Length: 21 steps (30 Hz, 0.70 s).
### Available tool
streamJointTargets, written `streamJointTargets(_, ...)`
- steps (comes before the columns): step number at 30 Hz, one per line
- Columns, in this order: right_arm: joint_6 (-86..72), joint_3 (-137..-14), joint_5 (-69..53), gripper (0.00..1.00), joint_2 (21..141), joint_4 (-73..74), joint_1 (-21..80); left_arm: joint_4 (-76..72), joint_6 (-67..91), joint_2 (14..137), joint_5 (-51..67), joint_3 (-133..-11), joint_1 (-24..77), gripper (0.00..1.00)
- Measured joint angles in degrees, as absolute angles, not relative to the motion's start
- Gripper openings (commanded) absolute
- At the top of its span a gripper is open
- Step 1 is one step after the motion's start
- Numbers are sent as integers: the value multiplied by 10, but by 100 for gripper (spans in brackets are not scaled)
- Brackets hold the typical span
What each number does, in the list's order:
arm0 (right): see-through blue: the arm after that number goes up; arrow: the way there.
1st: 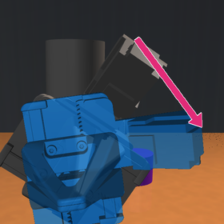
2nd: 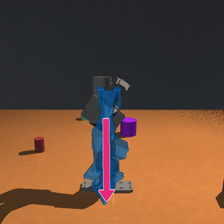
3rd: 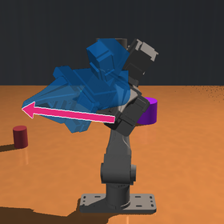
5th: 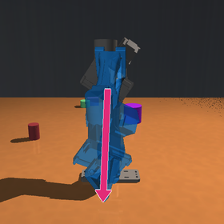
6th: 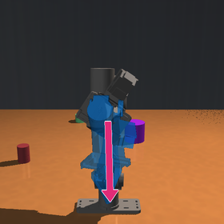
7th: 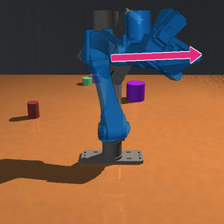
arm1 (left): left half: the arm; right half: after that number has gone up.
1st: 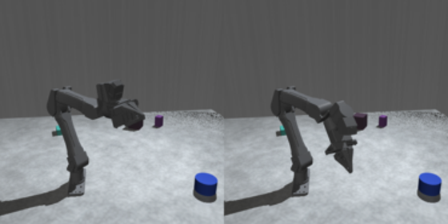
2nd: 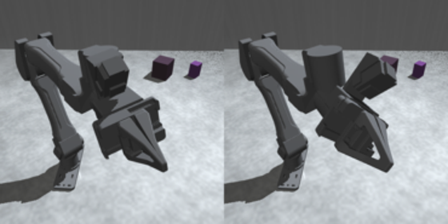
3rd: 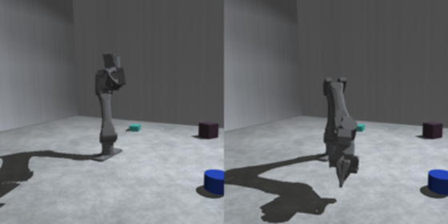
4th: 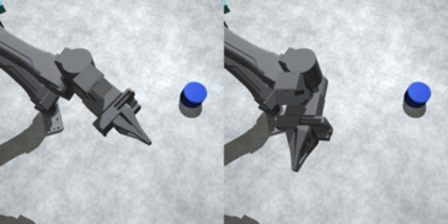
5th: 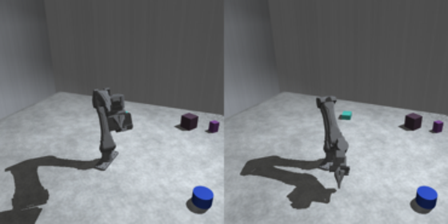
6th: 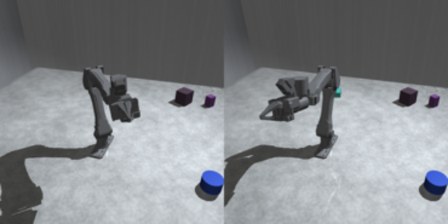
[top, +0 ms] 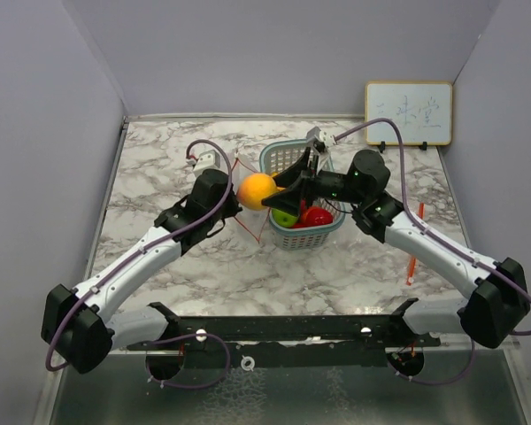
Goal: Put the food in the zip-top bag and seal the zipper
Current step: Place the fake fruit in the zipper food storage bag.
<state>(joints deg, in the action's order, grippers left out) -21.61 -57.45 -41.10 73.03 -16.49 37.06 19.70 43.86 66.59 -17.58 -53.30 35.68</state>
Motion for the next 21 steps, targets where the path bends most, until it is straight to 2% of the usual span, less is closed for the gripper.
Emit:
streamJointTargets(10,-245,-561,-356,26,812,-221,371,154,447,598,-131,-491,351,0)
streamJointTargets(16,-211,-569,-218,28,829,-157,379,150,452,574,-113,-482,344,0)
streamJointTargets(21,-160,-622,-84,36,854,-72,423,139,455,574,-95,-482,337,0)
